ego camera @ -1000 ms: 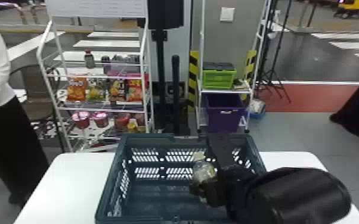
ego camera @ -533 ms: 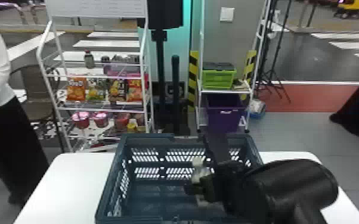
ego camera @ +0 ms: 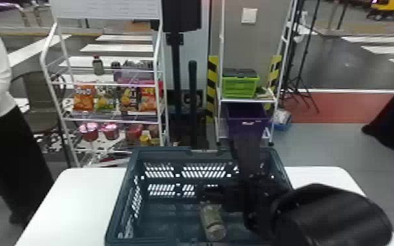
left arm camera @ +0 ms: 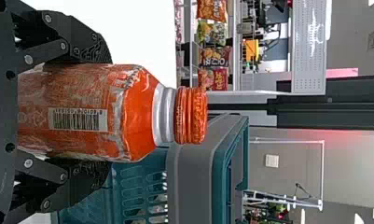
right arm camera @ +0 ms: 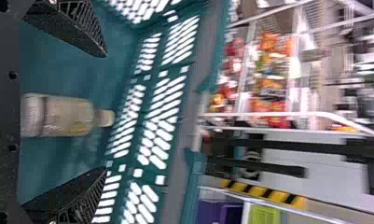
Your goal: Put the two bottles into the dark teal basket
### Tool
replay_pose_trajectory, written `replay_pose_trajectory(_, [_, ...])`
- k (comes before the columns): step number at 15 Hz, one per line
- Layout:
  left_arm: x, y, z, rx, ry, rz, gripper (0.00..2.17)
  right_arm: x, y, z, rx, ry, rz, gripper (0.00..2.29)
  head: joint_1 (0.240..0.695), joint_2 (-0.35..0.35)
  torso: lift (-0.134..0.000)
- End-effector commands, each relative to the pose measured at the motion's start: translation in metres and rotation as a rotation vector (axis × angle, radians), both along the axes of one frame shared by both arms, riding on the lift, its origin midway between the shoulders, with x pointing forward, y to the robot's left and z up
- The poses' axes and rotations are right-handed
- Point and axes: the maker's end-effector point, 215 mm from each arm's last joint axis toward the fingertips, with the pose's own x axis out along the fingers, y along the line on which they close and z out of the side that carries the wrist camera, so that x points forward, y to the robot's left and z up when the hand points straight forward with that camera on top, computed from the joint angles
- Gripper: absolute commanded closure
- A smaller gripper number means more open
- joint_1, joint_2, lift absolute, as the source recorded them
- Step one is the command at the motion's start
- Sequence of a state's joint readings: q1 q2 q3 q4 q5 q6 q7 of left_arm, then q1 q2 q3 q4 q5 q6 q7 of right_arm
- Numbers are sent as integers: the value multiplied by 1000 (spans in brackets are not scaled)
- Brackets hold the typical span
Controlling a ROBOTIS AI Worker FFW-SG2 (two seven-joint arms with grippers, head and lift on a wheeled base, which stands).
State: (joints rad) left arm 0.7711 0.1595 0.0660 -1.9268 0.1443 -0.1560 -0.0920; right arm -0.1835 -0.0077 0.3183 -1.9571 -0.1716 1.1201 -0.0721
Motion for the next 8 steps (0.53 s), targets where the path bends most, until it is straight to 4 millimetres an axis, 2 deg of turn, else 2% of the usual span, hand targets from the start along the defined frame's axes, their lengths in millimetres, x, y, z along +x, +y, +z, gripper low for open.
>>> replay_pose_trajectory(1, [3,2,7,-5,-15,7,2148,-16,-15,17,25,-97,-18,9,499,0,0])
replay_pose_trajectory(2, [4,2,10,-7,-21,9,2148,-29,-33,17,27,-123,-41,9,499,0,0])
replay_pose_trajectory(5, [7,2,17,-10,-34,11,2148,-71,-79,35,68,-248,-105,9,499,0,0])
replay_pose_trajectory(8, [8,7,24,-7,-45,24,2148,-118,-108,64,124,-415,-146,12,499,0,0])
